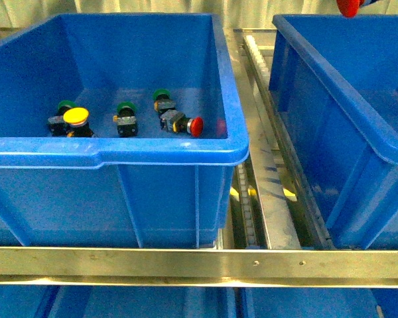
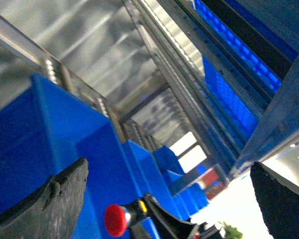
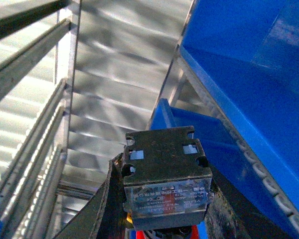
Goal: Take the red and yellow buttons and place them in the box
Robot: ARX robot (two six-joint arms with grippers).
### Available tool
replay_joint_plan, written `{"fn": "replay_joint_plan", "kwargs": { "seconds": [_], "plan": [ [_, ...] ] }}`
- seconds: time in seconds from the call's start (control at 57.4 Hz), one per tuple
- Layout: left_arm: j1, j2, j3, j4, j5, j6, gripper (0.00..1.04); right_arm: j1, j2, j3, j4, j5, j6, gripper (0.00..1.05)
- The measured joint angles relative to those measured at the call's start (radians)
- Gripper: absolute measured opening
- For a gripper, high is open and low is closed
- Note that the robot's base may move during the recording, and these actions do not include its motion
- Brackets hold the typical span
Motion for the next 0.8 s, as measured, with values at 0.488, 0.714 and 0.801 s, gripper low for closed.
{"fn": "replay_joint_plan", "kwargs": {
  "seconds": [0.488, 0.714, 0.801],
  "plan": [
    [0.154, -0.709, -0.464, -0.541, -0.056, 0.407, 0.97, 0.097, -0.118, 0.0, -0.045, 0.087, -0.494, 0.33],
    [0.096, -1.086, -0.596, -0.872, -0.303, 0.534, 0.89, 0.141, -0.141, -0.006, -0.056, 0.124, -0.552, 0.33],
    [0.11, -1.194, -0.666, -0.914, -0.526, 0.747, 0.73, 0.145, -0.153, -0.019, -0.067, 0.138, -0.569, 0.33]
  ]
}}
